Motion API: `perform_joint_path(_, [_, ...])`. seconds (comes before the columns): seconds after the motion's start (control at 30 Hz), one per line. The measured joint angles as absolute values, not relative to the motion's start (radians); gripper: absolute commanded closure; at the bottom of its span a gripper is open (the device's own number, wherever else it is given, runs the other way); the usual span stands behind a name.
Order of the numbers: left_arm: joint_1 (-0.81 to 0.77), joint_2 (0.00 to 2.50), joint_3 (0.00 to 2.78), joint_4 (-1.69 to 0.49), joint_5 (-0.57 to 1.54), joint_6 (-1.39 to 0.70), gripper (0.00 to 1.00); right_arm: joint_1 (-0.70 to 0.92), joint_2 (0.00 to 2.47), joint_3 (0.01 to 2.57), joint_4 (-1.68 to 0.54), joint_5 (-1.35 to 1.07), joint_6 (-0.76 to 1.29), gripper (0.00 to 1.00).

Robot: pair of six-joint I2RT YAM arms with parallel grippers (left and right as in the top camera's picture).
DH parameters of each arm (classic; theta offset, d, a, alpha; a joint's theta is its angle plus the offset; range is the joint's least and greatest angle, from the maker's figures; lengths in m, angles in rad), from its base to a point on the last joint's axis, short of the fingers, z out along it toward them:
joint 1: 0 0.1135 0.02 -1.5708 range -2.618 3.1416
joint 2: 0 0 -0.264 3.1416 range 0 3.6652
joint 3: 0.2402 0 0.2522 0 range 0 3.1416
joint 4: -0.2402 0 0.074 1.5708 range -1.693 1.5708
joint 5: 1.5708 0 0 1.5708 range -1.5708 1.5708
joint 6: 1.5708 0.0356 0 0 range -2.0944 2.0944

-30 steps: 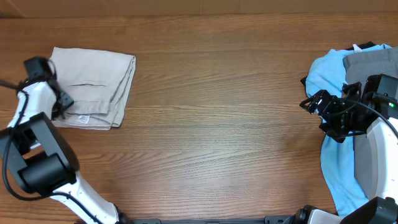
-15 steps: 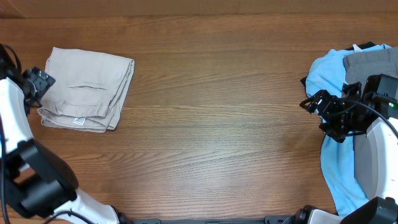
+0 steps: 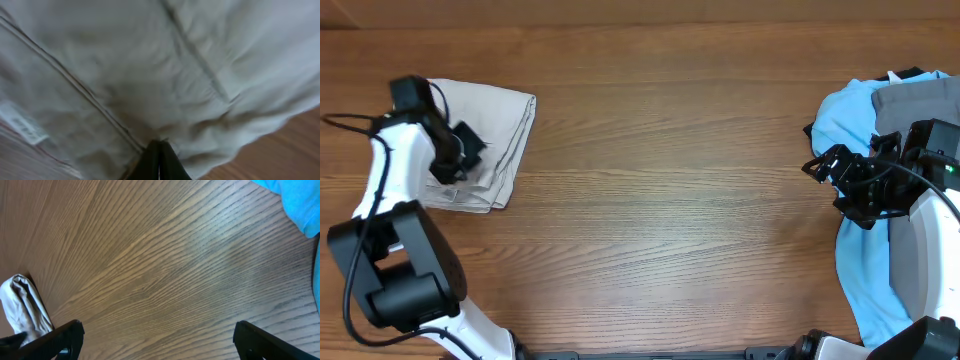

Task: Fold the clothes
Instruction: 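Press and smooth the folded shorts' top with the left gripper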

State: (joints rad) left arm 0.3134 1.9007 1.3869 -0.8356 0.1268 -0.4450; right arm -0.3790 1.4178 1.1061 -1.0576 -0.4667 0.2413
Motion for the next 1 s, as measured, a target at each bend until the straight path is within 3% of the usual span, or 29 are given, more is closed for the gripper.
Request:
perform_joint_path(0.43, [0.304,1.865,1.153,-0.594,0.163,-0.41,0.96,-0.379,1.418,1.106,-1.058,-0.467,0.242,0.0])
perform_joint_path(0.7, [0.307,1.837,1.317,-0.87,0.244,-0.329,0.96,-0.379,1.418,1.106,-1.058,-0.467,0.241,0.0])
perform_joint_path(0.87, [0.293,1.696,1.381,-0.903,0.252,-0.303,0.91,-0.379,1.418,1.106,-1.058,-0.467,0.241,0.0])
perform_joint_path(1.0, [0.248,1.663,1.385,-0.903,0.254,-0.244,0.96,-0.379,1.418,1.106,-1.058,-0.467,0.241,0.0])
